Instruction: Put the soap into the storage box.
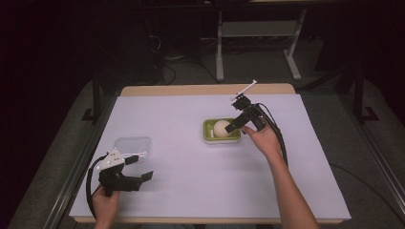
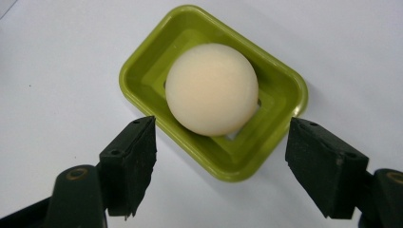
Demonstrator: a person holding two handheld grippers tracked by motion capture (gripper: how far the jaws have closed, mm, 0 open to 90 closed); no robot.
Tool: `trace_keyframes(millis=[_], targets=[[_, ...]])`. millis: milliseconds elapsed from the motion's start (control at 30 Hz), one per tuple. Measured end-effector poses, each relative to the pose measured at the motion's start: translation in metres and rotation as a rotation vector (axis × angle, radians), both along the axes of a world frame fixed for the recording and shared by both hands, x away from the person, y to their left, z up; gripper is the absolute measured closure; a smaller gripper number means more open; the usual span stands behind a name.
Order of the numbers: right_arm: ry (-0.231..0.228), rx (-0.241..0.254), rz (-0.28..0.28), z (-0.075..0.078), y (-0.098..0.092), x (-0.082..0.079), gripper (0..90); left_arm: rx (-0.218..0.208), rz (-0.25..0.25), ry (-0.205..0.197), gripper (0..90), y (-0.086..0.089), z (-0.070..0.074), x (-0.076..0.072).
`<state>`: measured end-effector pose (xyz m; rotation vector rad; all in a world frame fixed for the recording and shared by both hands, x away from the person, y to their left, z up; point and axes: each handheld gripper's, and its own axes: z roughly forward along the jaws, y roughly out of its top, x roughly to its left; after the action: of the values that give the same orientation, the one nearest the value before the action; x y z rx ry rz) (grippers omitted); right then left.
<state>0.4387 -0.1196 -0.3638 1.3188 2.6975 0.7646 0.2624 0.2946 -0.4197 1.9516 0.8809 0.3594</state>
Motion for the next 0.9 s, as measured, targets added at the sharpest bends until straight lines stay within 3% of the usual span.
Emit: trace_keyframes(millis=[900], targets=[[-0.031,0.040,-0.042,-0.002,-0.042,-0.033,25.1,0.007,0.001,0.001,12.9,-0.001,-0.001,0.000]])
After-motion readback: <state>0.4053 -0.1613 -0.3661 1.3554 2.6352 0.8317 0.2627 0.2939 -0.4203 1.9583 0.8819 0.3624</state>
